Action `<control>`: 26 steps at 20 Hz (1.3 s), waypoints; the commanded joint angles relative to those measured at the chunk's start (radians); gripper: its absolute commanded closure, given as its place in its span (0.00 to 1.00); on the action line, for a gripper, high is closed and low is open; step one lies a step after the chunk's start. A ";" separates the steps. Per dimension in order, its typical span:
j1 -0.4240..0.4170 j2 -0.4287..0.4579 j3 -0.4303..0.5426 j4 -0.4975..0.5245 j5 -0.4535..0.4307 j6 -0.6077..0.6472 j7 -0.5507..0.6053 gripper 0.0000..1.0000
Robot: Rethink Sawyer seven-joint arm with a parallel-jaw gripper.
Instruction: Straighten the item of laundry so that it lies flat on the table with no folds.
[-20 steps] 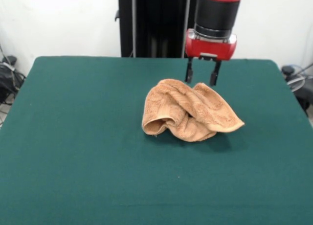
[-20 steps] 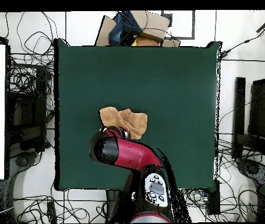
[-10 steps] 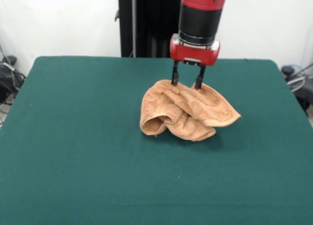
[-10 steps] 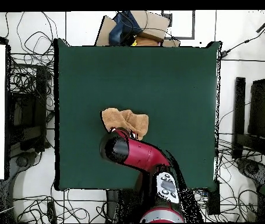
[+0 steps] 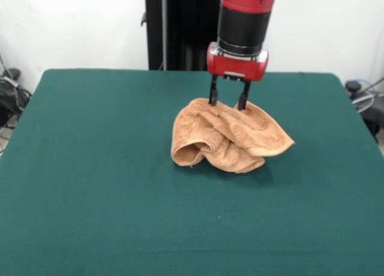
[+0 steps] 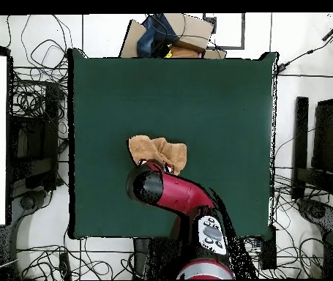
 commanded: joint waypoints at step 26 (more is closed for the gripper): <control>0.005 -0.054 0.005 -0.156 0.003 0.249 0.156 0.00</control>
